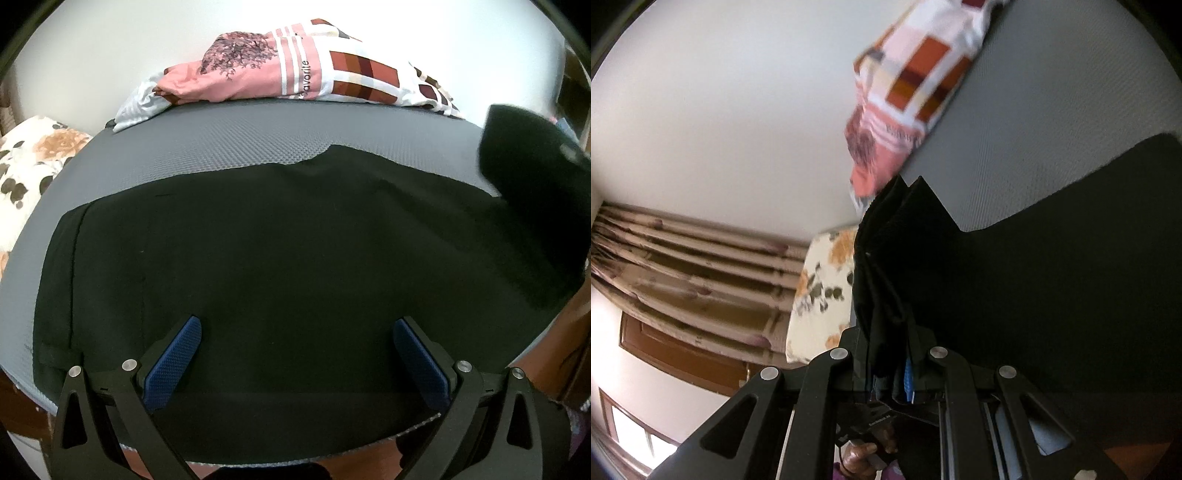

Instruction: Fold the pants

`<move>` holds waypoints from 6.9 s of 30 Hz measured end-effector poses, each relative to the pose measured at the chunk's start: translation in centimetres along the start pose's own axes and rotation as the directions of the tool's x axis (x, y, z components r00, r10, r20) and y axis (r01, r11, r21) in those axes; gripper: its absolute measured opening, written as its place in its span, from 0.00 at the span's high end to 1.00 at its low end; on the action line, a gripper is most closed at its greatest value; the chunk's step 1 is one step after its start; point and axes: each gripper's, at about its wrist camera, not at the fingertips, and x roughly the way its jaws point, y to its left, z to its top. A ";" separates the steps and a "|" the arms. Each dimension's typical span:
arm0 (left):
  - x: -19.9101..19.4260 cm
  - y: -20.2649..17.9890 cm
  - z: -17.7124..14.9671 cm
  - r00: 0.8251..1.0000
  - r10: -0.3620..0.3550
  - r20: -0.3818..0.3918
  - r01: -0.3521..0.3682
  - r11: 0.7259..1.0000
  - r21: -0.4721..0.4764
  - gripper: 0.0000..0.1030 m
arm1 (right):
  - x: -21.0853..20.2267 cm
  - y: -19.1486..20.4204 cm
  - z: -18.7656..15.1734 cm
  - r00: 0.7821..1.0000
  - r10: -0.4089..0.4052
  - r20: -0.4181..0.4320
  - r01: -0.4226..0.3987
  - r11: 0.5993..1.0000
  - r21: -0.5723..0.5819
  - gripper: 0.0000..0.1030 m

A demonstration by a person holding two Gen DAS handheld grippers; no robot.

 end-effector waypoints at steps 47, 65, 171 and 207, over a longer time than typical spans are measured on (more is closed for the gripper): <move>-1.1 2.6 -0.1 0.999 -0.004 0.044 0.010 0.992 -0.130 0.00 | 11.9 0.6 -4.3 0.961 -0.199 -0.190 0.165 0.970 -0.179 0.82; -1.3 3.3 -0.3 0.999 -0.011 0.049 0.017 0.990 -0.137 0.00 | 8.8 1.3 -3.8 0.972 -0.076 -0.223 0.032 0.980 -0.196 0.50; -6.8 5.7 -2.2 0.969 -0.243 0.038 0.238 0.883 -0.404 0.01 | 15.5 6.7 -13.8 0.824 -0.562 -0.064 0.202 0.398 -0.895 0.93; -7.4 8.4 -2.3 0.977 -0.215 0.019 0.201 0.877 -0.437 0.01 | 13.9 7.1 -13.6 0.893 -0.427 -0.142 0.102 0.500 -0.860 0.86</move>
